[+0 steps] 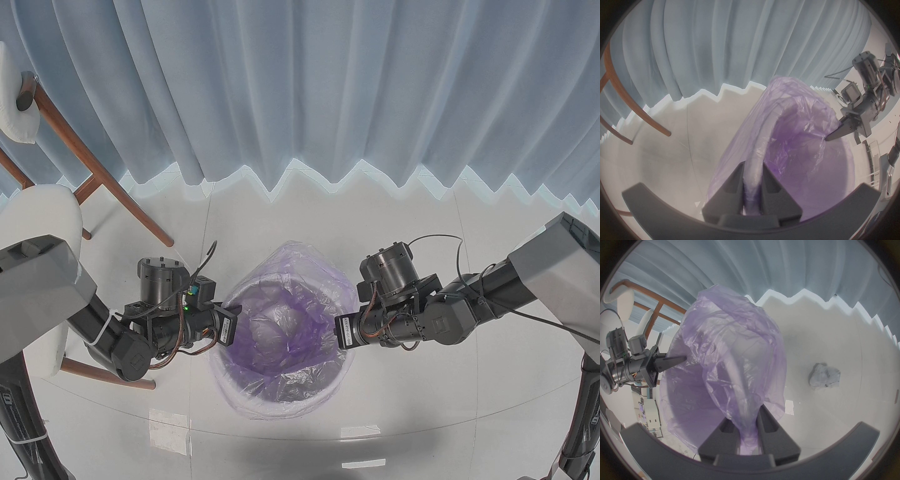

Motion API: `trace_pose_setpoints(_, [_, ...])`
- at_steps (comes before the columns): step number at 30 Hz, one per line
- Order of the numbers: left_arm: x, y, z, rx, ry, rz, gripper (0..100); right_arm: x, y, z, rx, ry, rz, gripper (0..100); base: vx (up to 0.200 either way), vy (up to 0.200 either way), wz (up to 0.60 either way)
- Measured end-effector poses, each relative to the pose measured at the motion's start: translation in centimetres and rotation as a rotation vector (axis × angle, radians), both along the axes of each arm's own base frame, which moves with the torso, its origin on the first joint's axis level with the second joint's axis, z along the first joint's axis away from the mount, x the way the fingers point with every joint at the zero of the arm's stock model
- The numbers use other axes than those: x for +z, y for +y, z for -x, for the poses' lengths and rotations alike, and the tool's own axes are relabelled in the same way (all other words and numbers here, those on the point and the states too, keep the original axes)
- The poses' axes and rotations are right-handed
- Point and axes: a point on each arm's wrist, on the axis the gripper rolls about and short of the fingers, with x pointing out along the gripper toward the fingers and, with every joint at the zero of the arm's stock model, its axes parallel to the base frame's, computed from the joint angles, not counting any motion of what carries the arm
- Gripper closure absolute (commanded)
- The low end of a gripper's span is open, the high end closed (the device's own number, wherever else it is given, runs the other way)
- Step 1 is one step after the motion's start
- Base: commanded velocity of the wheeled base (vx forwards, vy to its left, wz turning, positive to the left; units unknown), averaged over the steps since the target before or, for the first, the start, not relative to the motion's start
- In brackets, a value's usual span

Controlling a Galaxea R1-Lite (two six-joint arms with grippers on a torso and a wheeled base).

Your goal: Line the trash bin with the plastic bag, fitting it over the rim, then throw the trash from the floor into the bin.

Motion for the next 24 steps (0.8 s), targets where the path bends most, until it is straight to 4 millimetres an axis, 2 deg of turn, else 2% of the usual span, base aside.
trace_pose_setpoints(4, [-0.2,-0.1,-0.6,0.023,-0.008,-0.009,100,0.3,0.4,0.0,-0.028,-0.056,0.007,100,0.0,0.0,0.0])
trace_pose_setpoints(5, [-0.2,-0.1,-0.6,0.026,-0.008,-0.011,100,0.3,0.5,0.0,-0.028,-0.065,0.006,0,0.0,0.0,0.0])
trace_pose_setpoints(10, [-0.6,-0.4,-0.6,0.021,0.0,-0.021,100,0.0,0.8,0.4,-0.021,-0.096,-0.018,0,0.0,0.0,0.0])
trace_pose_setpoints(17, [-0.5,-0.2,-0.9,0.031,-0.007,-0.016,100,0.0,-0.1,2.0,-0.017,-0.066,-0.001,0,0.0,0.0,0.0])
trace_pose_setpoints(24, [-0.2,0.2,-0.8,0.033,-0.011,-0.014,100,2.4,-2.2,2.7,-0.023,-0.085,-0.046,0,0.0,0.0,0.0])
